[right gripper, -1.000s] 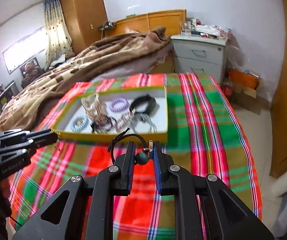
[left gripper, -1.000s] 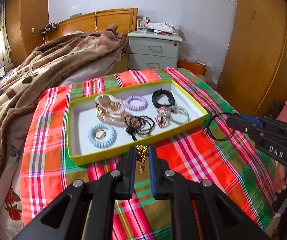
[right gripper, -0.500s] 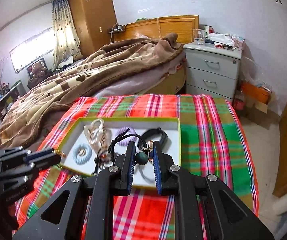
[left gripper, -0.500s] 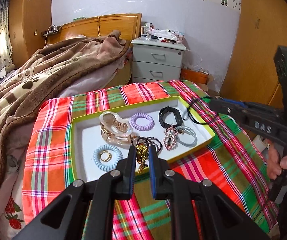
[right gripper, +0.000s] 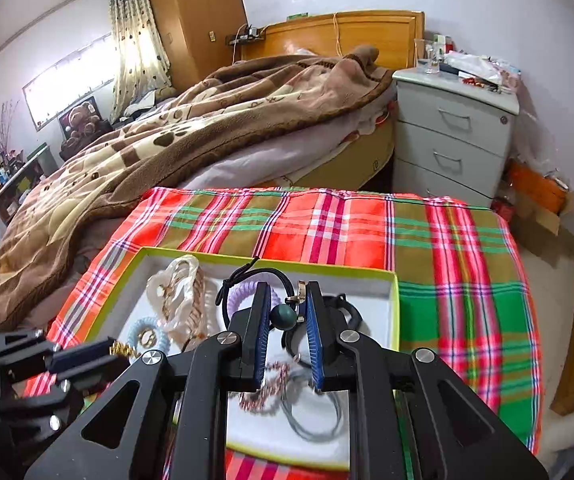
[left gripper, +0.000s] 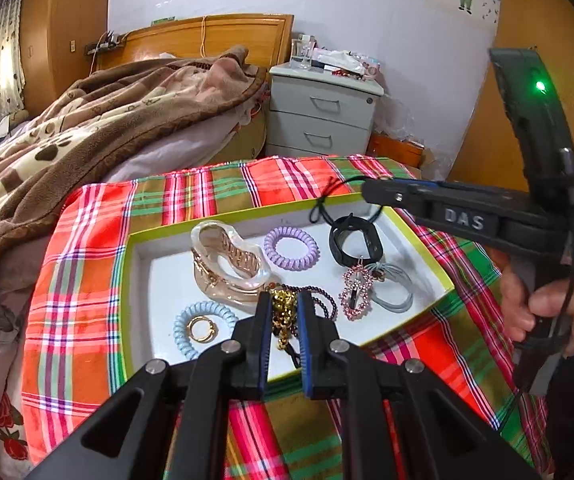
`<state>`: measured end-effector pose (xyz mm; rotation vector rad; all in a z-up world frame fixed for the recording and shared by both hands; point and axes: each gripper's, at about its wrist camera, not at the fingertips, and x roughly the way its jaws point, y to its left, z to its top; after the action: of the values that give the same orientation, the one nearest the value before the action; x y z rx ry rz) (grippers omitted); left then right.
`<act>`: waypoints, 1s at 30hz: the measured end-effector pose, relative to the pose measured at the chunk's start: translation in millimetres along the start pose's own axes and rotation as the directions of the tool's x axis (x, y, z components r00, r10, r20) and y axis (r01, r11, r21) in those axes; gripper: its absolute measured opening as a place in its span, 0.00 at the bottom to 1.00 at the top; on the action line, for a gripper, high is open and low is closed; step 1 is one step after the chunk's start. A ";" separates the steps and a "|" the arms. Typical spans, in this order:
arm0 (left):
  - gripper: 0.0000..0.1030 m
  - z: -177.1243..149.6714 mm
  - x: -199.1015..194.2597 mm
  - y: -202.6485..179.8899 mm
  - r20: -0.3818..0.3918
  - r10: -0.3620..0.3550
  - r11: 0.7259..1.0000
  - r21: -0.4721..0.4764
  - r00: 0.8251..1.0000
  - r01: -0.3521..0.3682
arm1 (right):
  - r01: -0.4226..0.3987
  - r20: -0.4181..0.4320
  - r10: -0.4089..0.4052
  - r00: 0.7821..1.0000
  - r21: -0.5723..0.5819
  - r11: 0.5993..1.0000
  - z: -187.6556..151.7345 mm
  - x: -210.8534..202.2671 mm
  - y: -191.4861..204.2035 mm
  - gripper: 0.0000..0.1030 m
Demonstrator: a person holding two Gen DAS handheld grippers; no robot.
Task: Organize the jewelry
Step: 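Carry the gold chain and black elastic with both tools over the box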
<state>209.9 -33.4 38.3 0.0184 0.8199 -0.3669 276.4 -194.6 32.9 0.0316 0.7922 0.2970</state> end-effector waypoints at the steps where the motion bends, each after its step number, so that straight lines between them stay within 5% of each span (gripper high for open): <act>1: 0.12 1.1 2.8 -0.4 -0.002 -0.007 1.000 -0.004 1.000 0.007 | -0.005 -0.008 0.005 1.000 0.000 1.000 2.5 6.4 -0.2 0.17; 19: 0.13 -2.3 48.7 -18.1 -0.088 -0.037 0.999 0.003 0.995 0.038 | -0.029 -0.126 0.026 0.992 -0.018 0.999 -0.2 66.4 -5.6 0.17; 30: 0.13 -3.6 59.7 -21.9 -0.120 -0.029 1.000 0.006 0.992 0.029 | 0.012 -0.124 -0.021 0.992 -0.077 0.997 0.2 73.4 -3.1 0.17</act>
<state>237.5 -72.0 -4.2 0.0362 0.9378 -0.3994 325.9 -177.4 -18.5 -0.0661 0.9037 0.3156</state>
